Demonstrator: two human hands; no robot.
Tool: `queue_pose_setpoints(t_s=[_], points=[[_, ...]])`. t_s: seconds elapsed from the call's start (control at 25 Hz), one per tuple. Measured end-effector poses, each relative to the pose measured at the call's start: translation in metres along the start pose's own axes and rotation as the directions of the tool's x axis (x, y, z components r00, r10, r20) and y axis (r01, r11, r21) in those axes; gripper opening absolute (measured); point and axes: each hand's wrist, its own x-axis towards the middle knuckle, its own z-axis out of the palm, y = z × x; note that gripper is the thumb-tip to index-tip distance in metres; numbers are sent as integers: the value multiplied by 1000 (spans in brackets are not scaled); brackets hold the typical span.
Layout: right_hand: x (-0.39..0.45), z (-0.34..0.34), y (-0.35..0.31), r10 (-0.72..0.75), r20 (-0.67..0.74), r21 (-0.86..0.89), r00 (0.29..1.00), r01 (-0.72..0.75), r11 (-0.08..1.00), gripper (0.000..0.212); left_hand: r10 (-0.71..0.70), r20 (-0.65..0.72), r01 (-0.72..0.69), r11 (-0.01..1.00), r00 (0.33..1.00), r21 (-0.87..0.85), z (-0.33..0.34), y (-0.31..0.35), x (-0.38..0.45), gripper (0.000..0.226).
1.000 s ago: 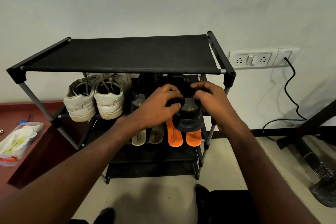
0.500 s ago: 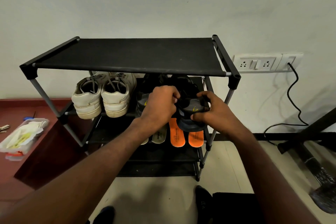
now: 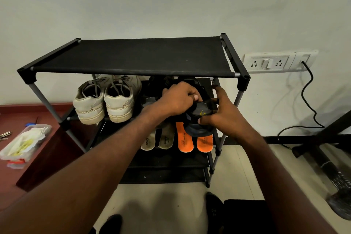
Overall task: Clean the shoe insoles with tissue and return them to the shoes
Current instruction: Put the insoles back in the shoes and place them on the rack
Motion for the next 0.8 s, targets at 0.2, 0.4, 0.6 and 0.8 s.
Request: queue_pose_setpoints(t_s=[0.2,0.4,0.6,0.8], points=[[2,3,6,-49,-14,-146,999,46,988,76,128,-267,-198,946,955,-256,-7,-9,-38,25],[0,23,-7,-28,-257,-97,966,4,995,50,167,-722,-185,981,671,55,7,-53,-103,28],[7,59,-15,-61,-333,-191,941,-3,982,51,-116,-537,32,986,835,-163,14,-80,-98,77],[22,77,-13,-32,-378,-127,925,-17,992,51,-82,-623,-35,984,778,-173,23,-86,-78,62]])
